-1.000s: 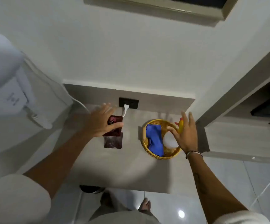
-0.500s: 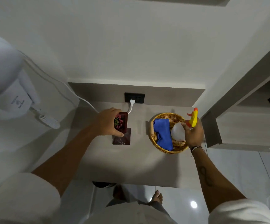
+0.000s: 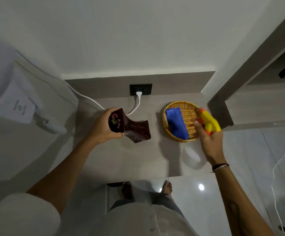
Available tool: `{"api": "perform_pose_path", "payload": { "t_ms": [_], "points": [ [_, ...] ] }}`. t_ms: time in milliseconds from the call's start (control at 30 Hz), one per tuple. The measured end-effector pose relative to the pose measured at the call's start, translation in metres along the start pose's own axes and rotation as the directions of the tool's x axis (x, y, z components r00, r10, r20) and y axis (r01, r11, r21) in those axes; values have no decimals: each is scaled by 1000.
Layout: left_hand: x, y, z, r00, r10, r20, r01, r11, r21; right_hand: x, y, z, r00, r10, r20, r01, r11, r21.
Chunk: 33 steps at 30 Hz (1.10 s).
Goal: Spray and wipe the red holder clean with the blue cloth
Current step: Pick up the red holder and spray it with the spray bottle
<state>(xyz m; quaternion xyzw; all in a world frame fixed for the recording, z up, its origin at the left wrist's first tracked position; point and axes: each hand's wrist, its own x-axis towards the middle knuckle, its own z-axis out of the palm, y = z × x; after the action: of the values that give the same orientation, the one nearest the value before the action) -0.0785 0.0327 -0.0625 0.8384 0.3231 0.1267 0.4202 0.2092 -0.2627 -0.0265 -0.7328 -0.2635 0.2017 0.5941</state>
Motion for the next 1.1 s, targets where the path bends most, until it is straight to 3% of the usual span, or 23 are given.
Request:
{"api": "perform_pose_path", "payload": {
  "t_ms": [67, 167, 267, 367, 533, 733, 833, 933, 1100],
  "points": [
    [-2, -2, 0, 1000, 22, -4, -23, 998, -51, -23, -10, 25, 990, 36, 134, -33, 999, -24],
    [-3, 0, 1, 999, 37, -6, -37, 991, -128, -42, -7, 62, 957, -25, 290, 67, 988, -138],
    [-7, -5, 2, 999, 37, -13, -39, 983, -179, -48, -3, 93, 921, 43, 386, 15, 989, -147],
    [-13, -11, 8, 999, 51, 0, -50, 978, -201, -51, 2, 116, 886, 56, 460, 63, 969, -240],
    [-18, -21, 9, 999, 40, -9, -41, 977, -211, -47, 8, 139, 870, 39, 491, 176, 907, -384],
    [-22, -31, 6, 999, 14, -38, -21, 982, -186, -42, -3, 154, 846, -19, 532, 251, 896, -367],
    [-21, -40, 8, 999, -10, -34, 4, 983, -181, -41, -6, 159, 842, -20, 538, 240, 909, -341],
    [-21, -45, 8, 1000, -22, -21, 18, 984, -180, -39, -5, 160, 852, 19, 524, 239, 875, -421],
    [-24, -46, 4, 999, -23, -36, 17, 986, -168, -38, -1, 150, 913, 71, 403, 160, 844, -512]
  ]
}}
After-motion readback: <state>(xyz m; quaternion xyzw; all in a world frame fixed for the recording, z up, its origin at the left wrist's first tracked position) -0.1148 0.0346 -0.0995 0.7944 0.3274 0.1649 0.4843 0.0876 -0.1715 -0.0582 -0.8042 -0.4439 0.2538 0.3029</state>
